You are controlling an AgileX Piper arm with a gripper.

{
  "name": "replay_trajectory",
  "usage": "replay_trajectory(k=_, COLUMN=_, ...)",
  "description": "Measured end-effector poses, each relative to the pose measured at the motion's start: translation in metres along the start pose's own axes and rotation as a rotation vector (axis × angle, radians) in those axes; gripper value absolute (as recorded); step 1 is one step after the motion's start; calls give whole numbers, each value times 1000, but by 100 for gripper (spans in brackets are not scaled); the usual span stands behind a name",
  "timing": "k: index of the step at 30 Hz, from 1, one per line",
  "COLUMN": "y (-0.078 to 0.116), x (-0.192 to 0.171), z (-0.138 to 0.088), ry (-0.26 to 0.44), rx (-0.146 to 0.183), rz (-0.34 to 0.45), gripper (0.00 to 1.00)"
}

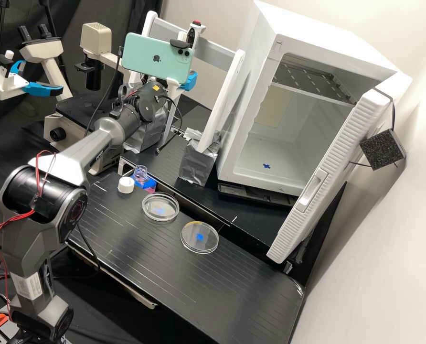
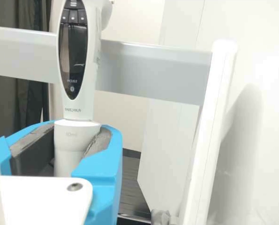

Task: Use the pipette

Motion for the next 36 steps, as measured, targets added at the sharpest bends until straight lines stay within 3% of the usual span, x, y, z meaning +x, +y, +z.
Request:
replay_trajectory(k=4, y=-5, x=3, z=-4, ry=-5, rx=1, rz=-18, gripper=0)
replay_trajectory(k=7, y=-8, x=6, z=-6, ry=-14, rx=43, rz=-35, gripper=0)
replay_trajectory(k=10, y=-11, x=9, z=-4, ry=-43, rx=54, rz=-83, gripper=0)
replay_trajectory(k=14, y=-13, x=12, z=-7, ry=5, rx=89, rz=-118, gripper=0)
replay_trajectory(k=26, y=-16, x=15, z=-8, ry=28, rx=67, rz=-132, gripper=0)
replay_trajectory(k=27, y=-16, x=15, z=-8, ry=28, rx=67, rz=-132, gripper=100)
replay_trajectory(k=30, y=-16, x=15, z=-7, ry=20, rx=73, rz=-132, gripper=100)
replay_trajectory(k=31, y=-16, x=15, z=-6, ry=12, rx=69, rz=-127, gripper=100)
replay_trajectory(k=32, y=-15, x=15, z=-5, ry=5, rx=45, rz=-120, gripper=100)
replay_trajectory(k=36, y=-14, x=16, z=-3, ry=-16, rx=36, rz=-105, gripper=100)
